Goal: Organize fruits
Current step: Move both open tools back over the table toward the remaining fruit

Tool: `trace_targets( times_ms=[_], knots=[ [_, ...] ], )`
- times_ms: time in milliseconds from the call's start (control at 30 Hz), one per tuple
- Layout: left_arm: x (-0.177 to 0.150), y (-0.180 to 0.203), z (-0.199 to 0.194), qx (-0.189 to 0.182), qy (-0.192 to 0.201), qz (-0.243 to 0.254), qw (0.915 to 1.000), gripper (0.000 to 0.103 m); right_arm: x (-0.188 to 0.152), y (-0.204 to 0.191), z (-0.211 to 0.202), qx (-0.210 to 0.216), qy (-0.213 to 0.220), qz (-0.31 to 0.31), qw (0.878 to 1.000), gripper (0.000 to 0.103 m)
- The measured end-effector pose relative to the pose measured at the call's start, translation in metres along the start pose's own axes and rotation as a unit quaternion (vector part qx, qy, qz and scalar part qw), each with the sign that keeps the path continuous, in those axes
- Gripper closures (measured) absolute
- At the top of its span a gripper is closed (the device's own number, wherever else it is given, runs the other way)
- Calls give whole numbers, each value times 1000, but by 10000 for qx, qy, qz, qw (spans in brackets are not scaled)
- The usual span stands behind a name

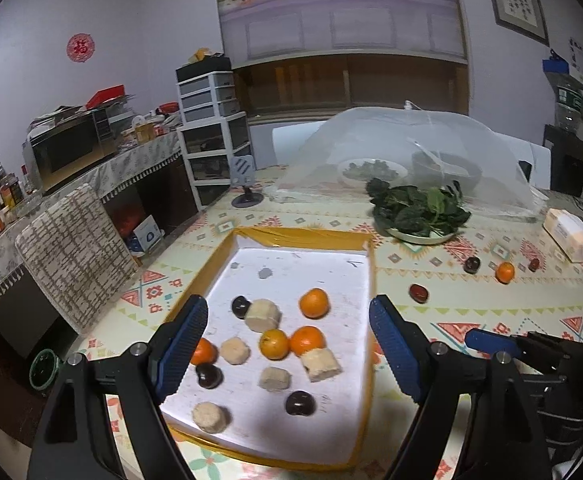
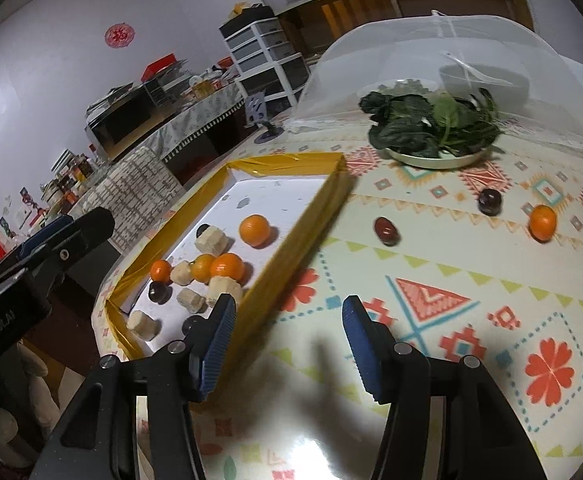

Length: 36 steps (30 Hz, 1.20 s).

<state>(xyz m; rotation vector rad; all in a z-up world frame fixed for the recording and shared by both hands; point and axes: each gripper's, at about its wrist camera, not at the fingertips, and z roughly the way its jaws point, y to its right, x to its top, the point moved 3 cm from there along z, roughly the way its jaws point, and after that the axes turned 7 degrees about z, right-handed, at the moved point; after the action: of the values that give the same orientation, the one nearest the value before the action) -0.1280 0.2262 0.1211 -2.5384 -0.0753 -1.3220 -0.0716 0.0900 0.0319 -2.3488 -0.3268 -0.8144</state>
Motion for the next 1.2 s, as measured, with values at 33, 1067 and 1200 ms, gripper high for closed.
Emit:
trace_targets(
  times_ms=[33,1067,1200],
  knots=[
    [-1,4,0,-41,-20,25,10000,21,-1,4,-3,-15,26,55,10000,43],
    [-67,145,14,-2521,-1144,366,9602,21,-51,202,-149,-1323,1417,2221,9556,38],
    [-67,153,8,-2751,-1088,430,9543,21,-51,200,-147,-1397,1385,2173,9561,36]
  ],
)
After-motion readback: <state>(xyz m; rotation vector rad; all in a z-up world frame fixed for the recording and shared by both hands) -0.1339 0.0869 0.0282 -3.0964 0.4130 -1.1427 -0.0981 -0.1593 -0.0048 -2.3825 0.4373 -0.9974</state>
